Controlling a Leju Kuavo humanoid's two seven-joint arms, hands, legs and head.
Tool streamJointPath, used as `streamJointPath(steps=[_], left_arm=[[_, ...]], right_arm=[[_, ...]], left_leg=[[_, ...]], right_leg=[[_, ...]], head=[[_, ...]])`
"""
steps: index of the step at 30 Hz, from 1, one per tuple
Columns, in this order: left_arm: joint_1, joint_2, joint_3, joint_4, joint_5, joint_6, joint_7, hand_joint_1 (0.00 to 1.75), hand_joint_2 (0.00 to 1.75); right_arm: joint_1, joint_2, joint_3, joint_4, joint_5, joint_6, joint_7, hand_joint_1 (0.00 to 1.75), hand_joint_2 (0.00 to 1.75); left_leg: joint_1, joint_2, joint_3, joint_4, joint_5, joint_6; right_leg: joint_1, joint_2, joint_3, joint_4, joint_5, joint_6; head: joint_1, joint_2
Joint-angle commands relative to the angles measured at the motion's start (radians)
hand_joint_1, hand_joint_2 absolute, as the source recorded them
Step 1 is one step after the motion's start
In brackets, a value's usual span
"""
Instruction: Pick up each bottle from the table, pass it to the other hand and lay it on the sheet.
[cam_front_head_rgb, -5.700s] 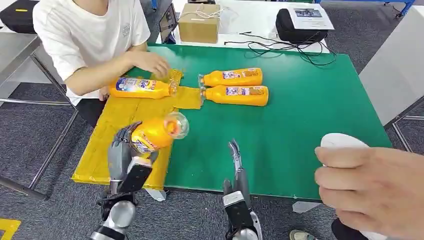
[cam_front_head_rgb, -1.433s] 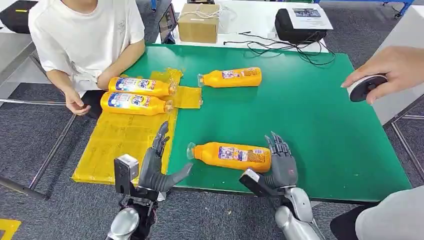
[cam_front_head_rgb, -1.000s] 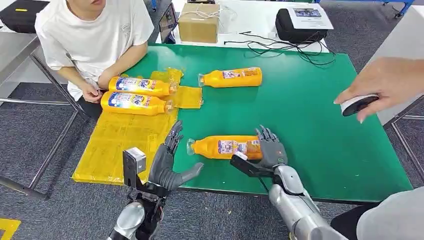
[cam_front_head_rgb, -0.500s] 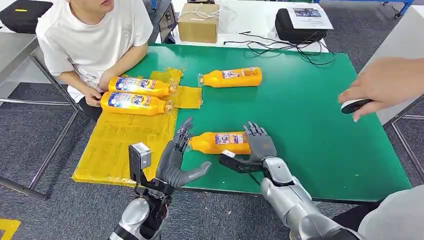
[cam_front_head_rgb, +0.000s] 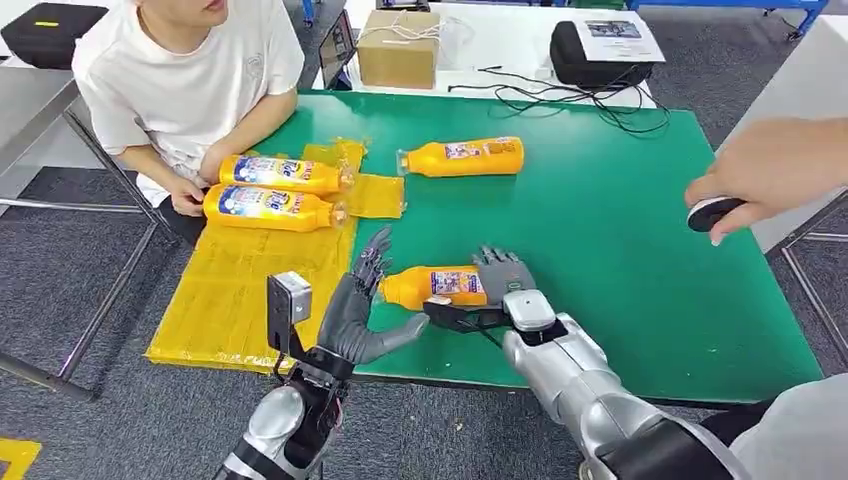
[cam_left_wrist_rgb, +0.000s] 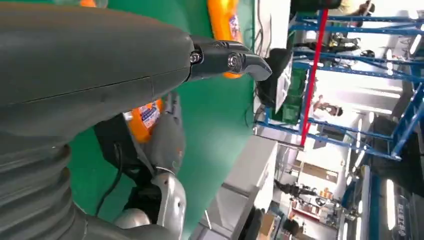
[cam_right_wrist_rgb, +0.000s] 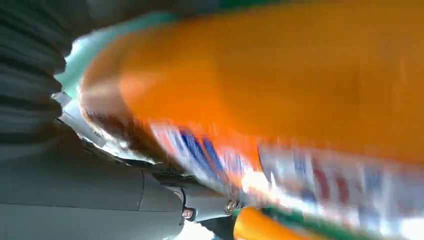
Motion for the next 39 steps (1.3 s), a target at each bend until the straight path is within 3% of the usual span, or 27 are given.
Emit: streamJointPath(steps=[1, 7, 10, 12, 14, 16, 18, 20, 23, 26, 31, 36, 39], left_arm=[[-0.065, 0.011, -0.053, 0.084, -0.005, 0.008, -0.016, 0.0, 1.75], [-0.058, 0.017, -0.05, 0.074, -0.015, 0.01, -0.028, 0.0, 1.75], [-0.059, 0.022, -0.061, 0.077, -0.023, 0.007, -0.035, 0.0, 1.75], [-0.04, 0.027, -0.064, 0.06, -0.037, 0.025, -0.054, 0.0, 1.75], [0.028, 0.023, -0.032, 0.002, -0.036, 0.083, -0.039, 0.0, 1.75], [0.051, 0.034, -0.031, -0.024, -0.036, 0.083, -0.039, 0.0, 1.75], [0.119, 0.022, 0.014, -0.072, -0.094, 0.179, -0.066, 0.0, 1.75], [0.198, 0.032, 0.041, -0.132, -0.103, 0.208, -0.114, 0.0, 1.75], [0.317, 0.047, 0.072, -0.255, 0.032, 0.192, -0.16, 0.0, 1.75], [0.371, 0.031, 0.118, -0.323, 0.101, 0.235, -0.173, 0.0, 1.75], [0.369, 0.016, 0.134, -0.31, 0.113, 0.255, -0.176, 0.0, 1.75], [0.37, 0.009, 0.137, -0.305, 0.148, 0.249, -0.161, 0.0, 1.75], [0.374, 0.048, 0.094, -0.306, 0.174, 0.202, -0.16, 0.0, 1.75]], right_arm=[[-0.022, -0.024, -0.009, 0.111, -0.054, 0.103, 0.001, 1.75, 1.75], [0.004, -0.023, -0.067, 0.101, -0.117, 0.092, -0.024, 1.75, 1.75], [0.037, -0.024, -0.2, 0.084, -0.275, 0.099, -0.16, 1.75, 1.75], [0.085, -0.022, -0.305, 0.048, -0.417, 0.062, -0.328, 1.75, 1.75], [0.171, 0.014, -0.323, -0.051, -0.501, -0.076, -0.505, 1.75, 1.75], [0.204, 0.034, -0.294, -0.092, -0.51, -0.089, -0.478, 1.75, 1.75], [0.342, 0.076, -0.324, -0.306, -0.677, -0.137, -0.598, 1.75, 1.75], [0.534, 0.081, -0.272, -0.607, -0.842, -0.16, -0.587, 1.75, 1.75], [0.711, 0.018, -0.197, -0.867, -1.004, -0.139, -0.574, 1.75, 1.75], [0.802, -0.036, -0.193, -0.991, -1.064, -0.124, -0.588, 1.75, 1.75], [0.82, -0.04, -0.209, -1.033, -1.101, -0.11, -0.59, 1.75, 1.75], [0.815, -0.037, -0.208, -1.028, -1.075, -0.139, -0.594, 1.75, 1.75], [0.825, -0.033, -0.208, -1.051, -1.085, -0.139, -0.595, 1.75, 1.75]], left_leg=[[0.002, -0.005, 0.0, 0.001, 0.001, -0.002], [0.001, -0.005, 0.003, -0.001, 0.002, 0.001], [0.002, -0.007, 0.003, -0.001, 0.002, 0.0], [0.002, -0.006, 0.004, -0.002, 0.002, 0.0], [0.003, -0.008, 0.004, -0.003, 0.002, 0.0], [0.003, -0.005, 0.006, -0.003, 0.001, 0.0], [0.004, 0.001, 0.008, -0.004, -0.001, -0.001], [0.004, 0.006, 0.012, -0.004, -0.006, -0.004], [0.005, 0.002, 0.009, -0.003, -0.005, -0.005], [0.006, -0.004, 0.008, -0.002, -0.008, -0.005], [0.004, -0.003, -0.006, 0.0, -0.006, -0.004], [0.003, -0.002, -0.006, 0.0, -0.006, -0.004], [0.003, -0.002, -0.004, 0.0, -0.007, -0.004]], right_leg=[[0.002, -0.002, 0.002, -0.001, 0.0, -0.002], [0.001, -0.003, 0.005, -0.002, 0.0, -0.001], [0.002, -0.004, 0.006, -0.002, 0.0, -0.001], [0.001, -0.004, 0.007, -0.003, 0.0, -0.001], [0.002, -0.005, 0.008, -0.005, 0.0, -0.002], [0.002, -0.002, 0.008, -0.005, 0.0, -0.001], [0.003, 0.004, 0.01, -0.006, 0.001, -0.002], [0.003, 0.008, 0.011, -0.005, 0.0, -0.003], [0.004, 0.003, 0.009, -0.004, -0.002, -0.003], [0.006, -0.001, 0.011, -0.003, -0.008, -0.004], [0.004, -0.001, -0.004, 0.0, -0.006, -0.004], [0.003, 0.0, -0.004, 0.0, -0.006, -0.005], [0.003, 0.001, -0.003, 0.0, -0.006, -0.006]], head=[[0.0, 0.0], [0.0, 0.0], [0.0, 0.0], [0.0, 0.0], [0.0, 0.0], [0.0, 0.0], [0.001, 0.0], [0.0, 0.0], [0.0, 0.0], [0.0, 0.0], [0.0, 0.0], [0.0, 0.0], [0.0, 0.0]])
